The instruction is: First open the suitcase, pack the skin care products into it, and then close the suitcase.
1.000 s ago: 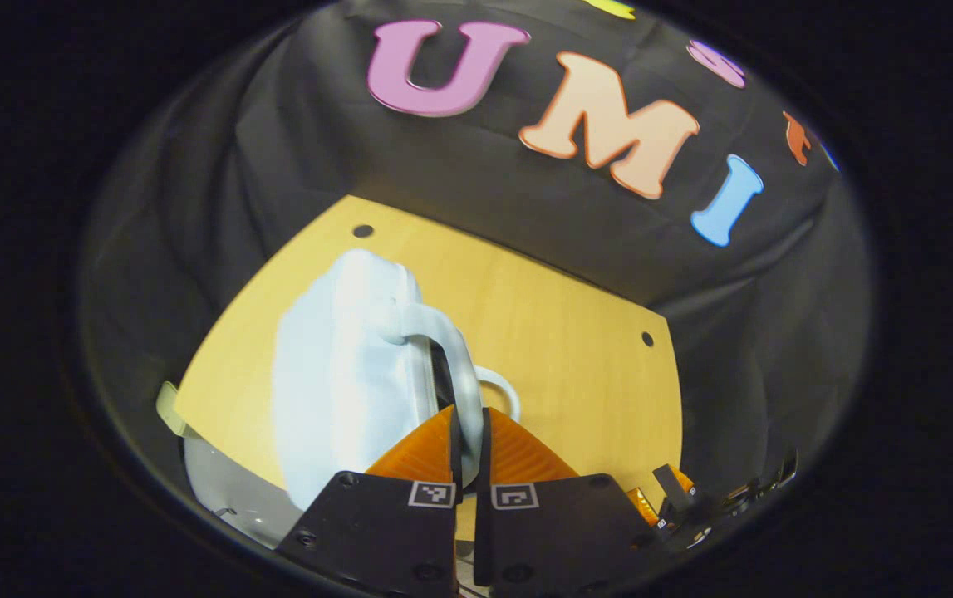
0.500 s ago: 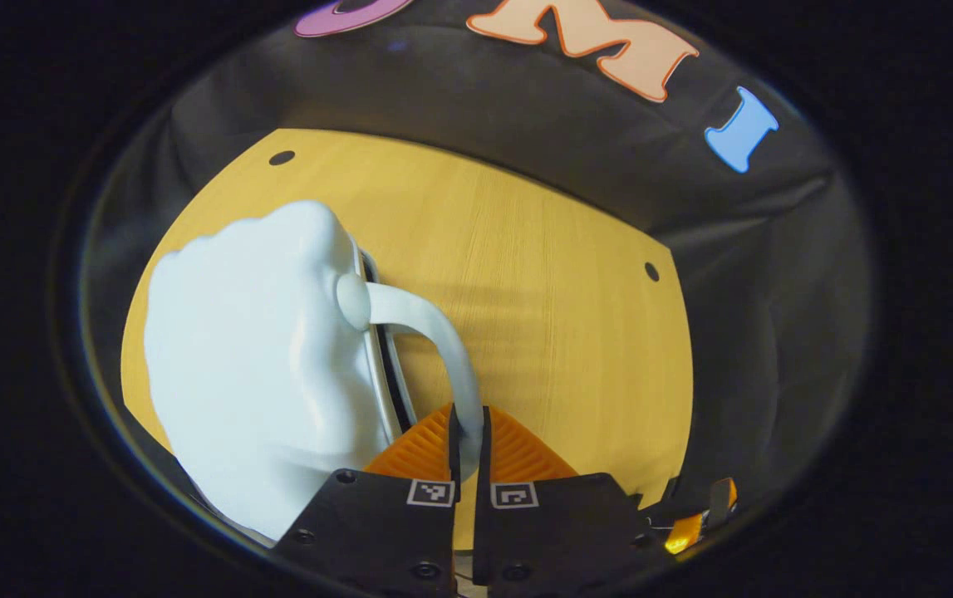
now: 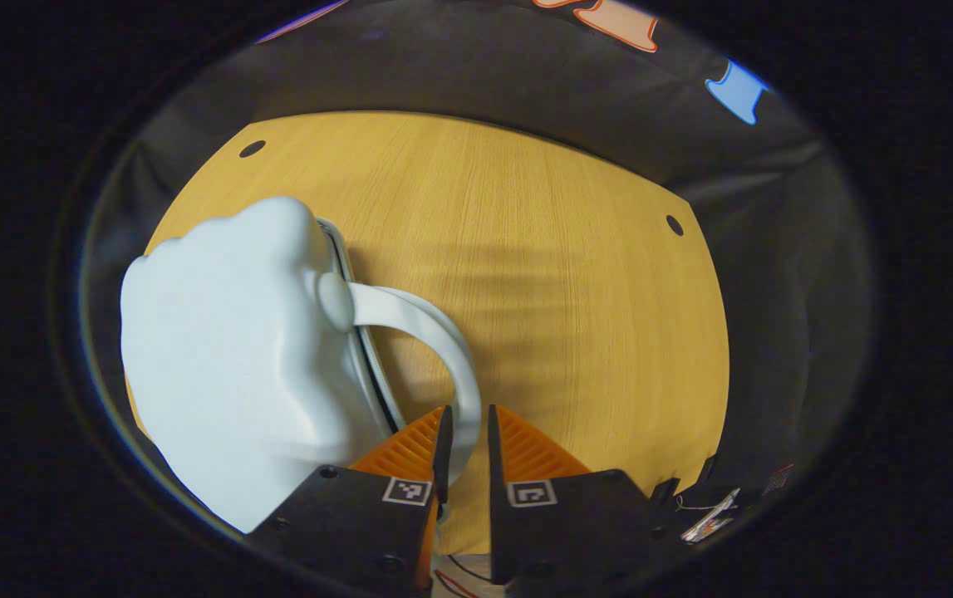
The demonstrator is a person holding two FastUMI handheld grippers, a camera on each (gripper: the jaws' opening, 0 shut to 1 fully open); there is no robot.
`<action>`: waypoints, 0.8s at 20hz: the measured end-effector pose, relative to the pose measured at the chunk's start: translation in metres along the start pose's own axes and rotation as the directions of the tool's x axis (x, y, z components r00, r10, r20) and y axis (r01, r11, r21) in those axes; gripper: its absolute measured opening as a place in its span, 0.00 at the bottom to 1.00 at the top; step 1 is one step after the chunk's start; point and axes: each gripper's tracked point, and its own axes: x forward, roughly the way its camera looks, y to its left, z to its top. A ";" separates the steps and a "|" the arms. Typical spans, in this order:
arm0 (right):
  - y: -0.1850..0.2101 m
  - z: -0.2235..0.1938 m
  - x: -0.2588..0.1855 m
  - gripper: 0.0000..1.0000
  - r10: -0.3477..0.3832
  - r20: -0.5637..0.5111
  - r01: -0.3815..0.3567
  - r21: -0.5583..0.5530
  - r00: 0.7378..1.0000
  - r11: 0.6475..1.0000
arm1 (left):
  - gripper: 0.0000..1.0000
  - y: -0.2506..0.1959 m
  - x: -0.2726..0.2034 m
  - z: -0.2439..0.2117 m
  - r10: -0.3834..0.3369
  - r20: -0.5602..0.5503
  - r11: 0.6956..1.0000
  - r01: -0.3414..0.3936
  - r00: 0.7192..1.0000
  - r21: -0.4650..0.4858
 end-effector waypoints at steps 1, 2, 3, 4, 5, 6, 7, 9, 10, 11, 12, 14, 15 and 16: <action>0.002 0.002 0.002 0.98 0.008 0.003 -0.008 -0.002 1.000 1.000 | 0.28 0.002 -0.002 -0.001 0.008 0.007 1.000 -0.008 1.000 0.009; 0.005 0.004 0.003 0.98 0.017 0.007 -0.017 -0.003 1.000 1.000 | 0.48 0.000 -0.005 -0.001 0.002 0.025 1.000 -0.003 1.000 0.011; 0.007 0.007 0.004 0.98 0.027 0.011 -0.027 -0.005 1.000 1.000 | 0.62 -0.002 -0.010 0.000 0.014 0.039 0.999 -0.016 0.999 0.028; 0.009 0.008 0.004 0.98 0.035 0.013 -0.035 -0.009 0.999 0.999 | 0.68 -0.005 -0.012 -0.002 0.030 0.052 0.998 -0.032 0.998 0.053; 0.011 0.010 0.004 0.98 0.044 0.018 -0.043 -0.014 0.999 0.999 | 0.82 -0.011 -0.018 -0.005 0.032 0.067 0.996 -0.037 0.997 0.076; 0.012 0.013 0.005 0.98 0.052 0.023 -0.051 -0.019 0.998 0.999 | 0.88 -0.014 -0.025 -0.010 0.033 0.084 0.995 -0.041 0.996 0.095; 0.013 0.015 0.004 0.98 0.059 0.027 -0.058 -0.022 0.998 0.998 | 0.96 -0.014 -0.037 -0.015 0.033 0.098 0.993 -0.043 0.995 0.107; 0.013 0.019 0.004 0.98 0.072 0.036 -0.072 -0.023 0.997 0.997 | 0.96 -0.014 -0.051 -0.025 0.028 0.135 0.991 -0.046 0.991 0.127; 0.014 0.021 0.002 0.98 0.079 0.039 -0.079 -0.023 0.996 0.997 | 0.96 -0.021 -0.053 -0.027 0.025 0.164 0.990 -0.048 0.986 0.136; 0.014 0.023 0.003 0.98 0.085 0.042 -0.084 -0.024 0.996 0.996 | 0.96 -0.024 -0.059 -0.029 0.023 0.195 0.988 -0.052 0.981 0.146; 0.015 0.024 0.003 0.98 0.089 0.045 -0.088 -0.028 0.995 0.996 | 0.96 -0.027 -0.065 -0.030 0.017 0.233 0.987 -0.054 0.972 0.152; 0.014 0.027 0.001 0.98 0.095 0.050 -0.093 -0.030 0.994 0.995 | 0.96 -0.034 -0.076 -0.029 -0.008 0.312 0.987 -0.042 0.950 0.155; 0.014 0.029 0.000 0.98 0.100 0.053 -0.099 -0.026 0.994 0.995 | 0.96 -0.036 -0.083 -0.028 -0.018 0.350 0.989 -0.035 0.937 0.144; 0.014 0.031 -0.001 0.98 0.104 0.057 -0.103 -0.021 0.993 0.994 | 0.96 -0.042 -0.089 -0.028 -0.032 0.380 0.991 -0.022 0.925 0.135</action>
